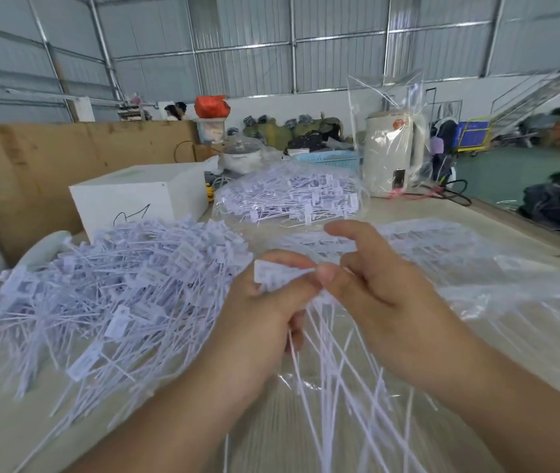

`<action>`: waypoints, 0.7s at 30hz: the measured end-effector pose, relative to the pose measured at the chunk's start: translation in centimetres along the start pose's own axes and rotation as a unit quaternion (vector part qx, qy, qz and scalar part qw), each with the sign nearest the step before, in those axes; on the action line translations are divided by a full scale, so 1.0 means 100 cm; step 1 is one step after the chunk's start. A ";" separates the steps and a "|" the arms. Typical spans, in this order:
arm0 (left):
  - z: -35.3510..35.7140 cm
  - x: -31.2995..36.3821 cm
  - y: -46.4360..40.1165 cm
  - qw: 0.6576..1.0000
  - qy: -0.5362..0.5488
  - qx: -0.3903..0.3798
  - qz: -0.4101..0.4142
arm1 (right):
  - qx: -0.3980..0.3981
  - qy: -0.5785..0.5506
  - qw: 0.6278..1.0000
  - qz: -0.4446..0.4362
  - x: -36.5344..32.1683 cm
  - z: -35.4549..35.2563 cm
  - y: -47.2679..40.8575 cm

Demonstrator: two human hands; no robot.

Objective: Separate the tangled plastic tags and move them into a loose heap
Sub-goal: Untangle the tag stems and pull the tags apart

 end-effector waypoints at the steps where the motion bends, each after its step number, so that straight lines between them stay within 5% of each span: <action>1: 0.001 -0.001 0.000 1.000 -0.001 -0.010 -0.006 | 0.004 0.016 1.000 0.000 0.002 0.002 -0.001; 9: 0.017 -0.008 0.006 0.992 -0.049 -0.114 -0.023 | -0.072 0.027 0.997 0.029 0.006 0.014 0.004; 21: 0.013 -0.008 0.004 0.981 -0.171 -0.091 0.017 | -0.099 0.146 0.978 0.109 0.005 0.023 0.010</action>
Point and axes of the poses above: each hand's wrist, its own y-axis away from the middle knuckle, its own z-axis out of the palm, x = y × z, the point moved 6 cm from there along -y, towards the middle knuckle, and after that the axes turned 5 degrees about y, right-handed, at the moved point
